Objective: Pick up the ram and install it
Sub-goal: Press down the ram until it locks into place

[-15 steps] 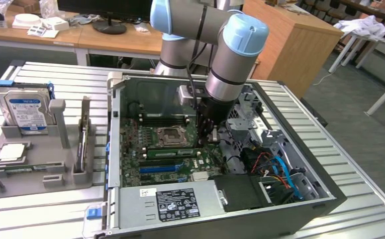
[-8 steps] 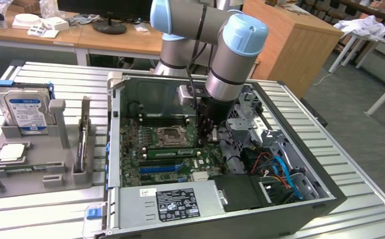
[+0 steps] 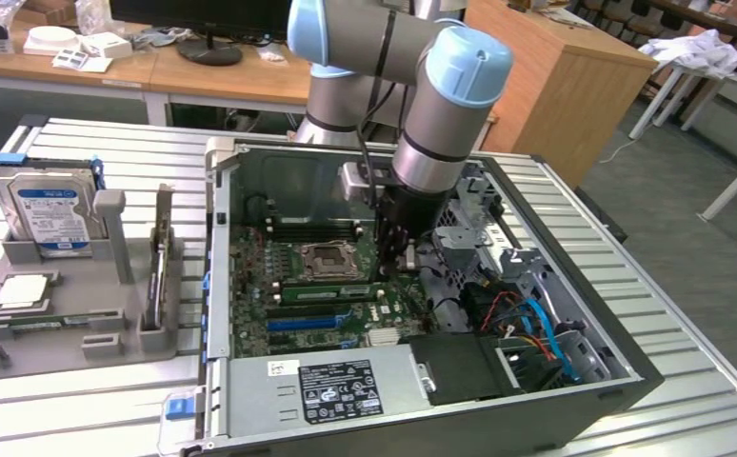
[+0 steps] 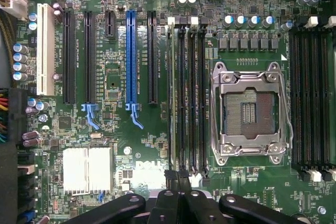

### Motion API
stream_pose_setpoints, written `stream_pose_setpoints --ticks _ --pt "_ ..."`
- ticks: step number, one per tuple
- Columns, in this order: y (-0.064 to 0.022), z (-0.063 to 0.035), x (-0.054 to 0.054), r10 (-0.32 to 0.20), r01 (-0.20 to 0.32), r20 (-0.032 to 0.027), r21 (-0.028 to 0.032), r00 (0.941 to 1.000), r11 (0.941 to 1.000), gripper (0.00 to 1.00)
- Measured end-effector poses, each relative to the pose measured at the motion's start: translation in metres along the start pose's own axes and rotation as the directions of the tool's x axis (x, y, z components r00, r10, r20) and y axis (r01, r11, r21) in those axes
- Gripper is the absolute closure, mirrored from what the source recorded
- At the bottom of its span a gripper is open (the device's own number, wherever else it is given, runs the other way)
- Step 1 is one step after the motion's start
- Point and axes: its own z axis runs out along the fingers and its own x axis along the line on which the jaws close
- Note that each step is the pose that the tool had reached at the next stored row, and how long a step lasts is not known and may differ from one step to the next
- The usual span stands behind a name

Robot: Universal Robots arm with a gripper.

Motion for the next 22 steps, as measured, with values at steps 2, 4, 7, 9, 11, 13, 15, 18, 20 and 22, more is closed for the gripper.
stream_pose_setpoints --ticks 2,4,7,9,11,13,15,18,20,22 --pt "0.0 0.0011 0.0 0.0 0.0 0.0 0.0 1.0 1.0 0.89" --pt "-0.0001 0.0024 0.0001 0.0 0.0 0.0 0.0 1.0 1.0 0.89" --pt "-0.0001 0.004 0.0001 0.0 0.0 -0.0001 0.0 1.0 1.0 0.89" --pt "-0.0001 0.004 0.0001 0.0 0.0 -0.0003 -0.0001 1.0 1.0 0.89" --pt "-0.0001 0.0041 0.0001 0.0 0.0 -0.0002 0.0 1.0 1.0 0.89" --pt "-0.0002 0.0052 0.0001 0.0 0.0 0.0003 0.0001 1.0 1.0 0.89" --pt "-0.0002 0.0061 0.0002 0.0 0.0 0.0 0.0 1.0 1.0 0.89" --pt "-0.0002 0.0064 0.0002 0.0 0.0 -0.0004 -0.0001 1.0 1.0 0.89" --pt "-0.0002 0.0066 0.0001 0.0 0.0 -0.0001 0.0 1.0 1.0 0.89" --pt "-0.0003 0.0073 0.0001 0.0 0.0 0.0004 0.0002 1.0 1.0 0.89"
